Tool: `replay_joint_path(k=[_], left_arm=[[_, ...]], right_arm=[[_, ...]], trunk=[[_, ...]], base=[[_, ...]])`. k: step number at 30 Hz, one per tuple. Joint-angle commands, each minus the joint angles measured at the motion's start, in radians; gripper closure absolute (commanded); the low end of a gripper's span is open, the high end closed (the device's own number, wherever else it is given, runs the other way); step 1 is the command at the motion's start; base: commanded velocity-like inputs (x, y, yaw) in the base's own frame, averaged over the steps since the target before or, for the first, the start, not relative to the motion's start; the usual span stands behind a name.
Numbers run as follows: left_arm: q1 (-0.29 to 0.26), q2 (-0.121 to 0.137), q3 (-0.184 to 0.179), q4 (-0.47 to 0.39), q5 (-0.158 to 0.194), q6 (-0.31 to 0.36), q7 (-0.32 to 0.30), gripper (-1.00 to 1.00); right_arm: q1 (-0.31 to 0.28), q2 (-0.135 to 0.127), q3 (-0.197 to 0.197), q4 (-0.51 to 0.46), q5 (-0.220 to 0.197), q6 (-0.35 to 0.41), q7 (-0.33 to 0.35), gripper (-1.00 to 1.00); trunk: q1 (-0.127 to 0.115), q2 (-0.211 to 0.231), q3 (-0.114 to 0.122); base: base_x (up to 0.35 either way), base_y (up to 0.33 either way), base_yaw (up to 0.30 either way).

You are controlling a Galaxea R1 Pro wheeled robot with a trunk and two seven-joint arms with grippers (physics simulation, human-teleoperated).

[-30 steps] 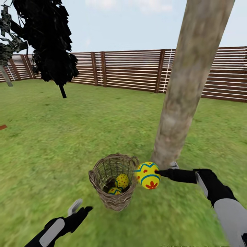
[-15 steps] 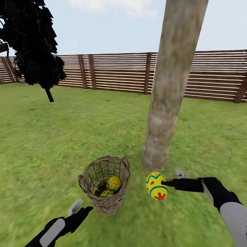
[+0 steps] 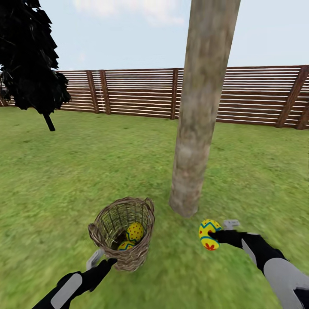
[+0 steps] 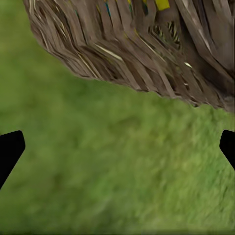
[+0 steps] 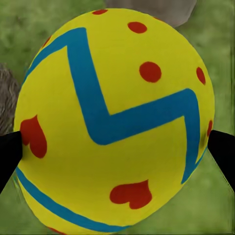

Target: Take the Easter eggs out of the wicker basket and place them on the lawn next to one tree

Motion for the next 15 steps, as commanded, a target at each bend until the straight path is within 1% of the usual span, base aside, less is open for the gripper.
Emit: replay_joint_path(k=[1,2,3,4,6,7,8,9,10,12,15], left_arm=[[-0.001,0.001,-0.005,-0.002,0.009,0.0,0.004,-1.0],[-0.001,0.001,-0.005,-0.002,0.009,0.0,0.004,-1.0],[-0.001,0.001,-0.006,-0.003,0.009,0.0,0.004,-1.0],[-0.001,0.002,-0.007,-0.004,0.009,0.001,0.004,-1.0],[-0.001,0.002,-0.009,-0.011,0.009,0.004,0.003,-1.0],[-0.001,0.002,-0.017,-0.014,0.009,0.008,0.003,-1.0],[-0.001,0.002,-0.058,-0.031,0.009,0.012,0.003,-1.0],[-0.001,0.004,-0.112,-0.076,0.009,0.015,0.003,-1.0],[-0.003,0.008,-0.177,-0.145,0.009,0.02,0.004,-1.0],[-0.008,0.006,-0.23,-0.198,0.009,0.023,0.004,-1.0],[-0.016,0.0,-0.323,-0.26,0.006,0.022,0.004,-1.0]], right_arm=[[0.0,0.007,-0.007,-0.001,0.017,0.005,-0.009,1.0],[0.0,0.009,-0.004,-0.001,0.033,0.005,-0.014,1.0],[0.0,0.014,-0.002,-0.001,0.063,0.005,-0.017,1.0],[0.002,0.018,-0.001,0.0,0.077,0.003,-0.018,1.0],[0.005,0.023,-0.001,0.002,0.089,-0.011,-0.019,1.0],[0.006,0.024,-0.001,0.002,0.091,-0.013,-0.019,1.0],[0.006,0.024,-0.001,0.002,0.092,-0.015,-0.019,1.0],[0.006,0.025,-0.001,0.003,0.091,-0.015,-0.019,1.0],[0.006,0.027,0.0,0.003,0.09,-0.015,-0.019,1.0],[0.006,0.039,0.0,0.003,0.092,-0.015,-0.019,1.0],[0.006,0.049,0.0,0.003,0.094,-0.016,-0.019,1.0]], trunk=[[0.0,0.0,-0.001],[0.0,0.0,-0.001],[0.0,0.0,-0.001],[0.0,0.0,-0.001],[0.0,0.0,-0.001],[0.0,0.0,-0.001],[0.0,0.0,-0.001],[0.0,0.0,-0.001],[0.0,0.0,-0.001],[0.0,0.0,-0.001],[0.0,0.0,-0.001]], base=[[0.0,0.0,-0.002],[0.0,0.0,-0.001],[0.0,0.0,0.0],[0.0,0.0,0.0],[0.0,0.0,0.0],[0.0,0.0,0.0],[0.0,0.0,0.0],[0.0,0.0,0.0],[0.0,0.0,0.0],[0.02,-0.03,0.0],[0.141,-0.199,0.0]])
